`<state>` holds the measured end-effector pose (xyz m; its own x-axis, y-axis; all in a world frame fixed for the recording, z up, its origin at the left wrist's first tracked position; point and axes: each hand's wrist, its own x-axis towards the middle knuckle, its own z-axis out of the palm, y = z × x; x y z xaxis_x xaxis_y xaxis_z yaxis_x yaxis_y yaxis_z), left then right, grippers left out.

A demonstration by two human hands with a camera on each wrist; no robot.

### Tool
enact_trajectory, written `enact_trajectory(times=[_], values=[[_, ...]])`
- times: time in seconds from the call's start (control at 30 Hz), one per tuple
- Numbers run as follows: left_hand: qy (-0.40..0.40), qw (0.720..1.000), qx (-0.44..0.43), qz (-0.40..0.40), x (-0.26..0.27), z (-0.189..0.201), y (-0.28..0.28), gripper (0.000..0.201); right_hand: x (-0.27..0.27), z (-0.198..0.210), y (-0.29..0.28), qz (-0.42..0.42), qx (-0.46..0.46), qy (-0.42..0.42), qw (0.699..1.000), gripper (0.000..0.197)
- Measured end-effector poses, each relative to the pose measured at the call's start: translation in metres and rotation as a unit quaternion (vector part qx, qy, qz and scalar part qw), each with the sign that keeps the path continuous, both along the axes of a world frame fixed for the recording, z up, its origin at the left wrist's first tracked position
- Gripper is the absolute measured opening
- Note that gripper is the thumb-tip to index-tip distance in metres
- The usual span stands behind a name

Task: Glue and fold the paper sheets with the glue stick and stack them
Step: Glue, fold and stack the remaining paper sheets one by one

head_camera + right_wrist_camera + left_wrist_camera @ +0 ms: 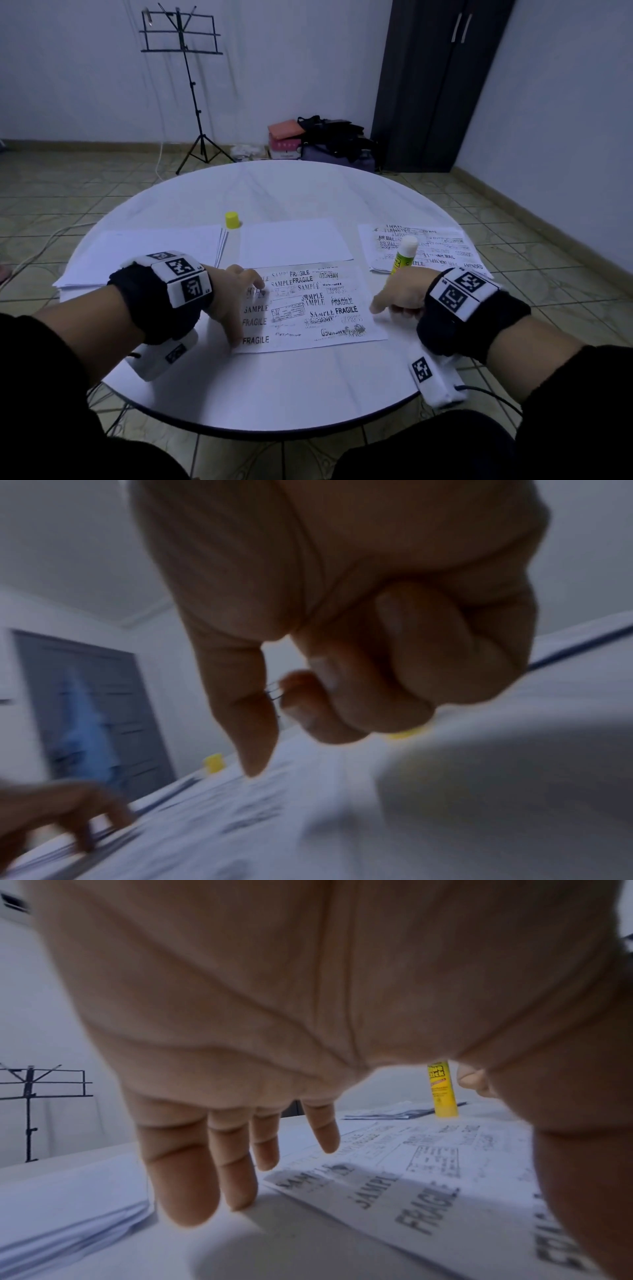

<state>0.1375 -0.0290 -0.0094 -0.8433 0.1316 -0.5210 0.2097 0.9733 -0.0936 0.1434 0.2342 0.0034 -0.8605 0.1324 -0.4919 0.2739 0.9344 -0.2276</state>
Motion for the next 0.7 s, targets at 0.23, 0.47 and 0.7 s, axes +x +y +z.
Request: enact_trajectory(times=[0.23,0.47,0.7], values=[[-0.004,0.998,0.068,0.015,-0.016,0.021,-0.029,0.079,-0.011,0.028,-0.083,0.164,0.007,0.049,0.985,0.039],[0.063,0.994,0.014,0.092,-0.071,0.031,-0.099,0.062,-0.065,0.039,-0.171,0.263,0.048,0.088,0.959,0.032],[0.08,0.981,-0.075,0.158,-0.115,0.01,-0.172,0.073,-0.105,0.024,-0.226,0.305,0.108,0.094,0.942,0.058]])
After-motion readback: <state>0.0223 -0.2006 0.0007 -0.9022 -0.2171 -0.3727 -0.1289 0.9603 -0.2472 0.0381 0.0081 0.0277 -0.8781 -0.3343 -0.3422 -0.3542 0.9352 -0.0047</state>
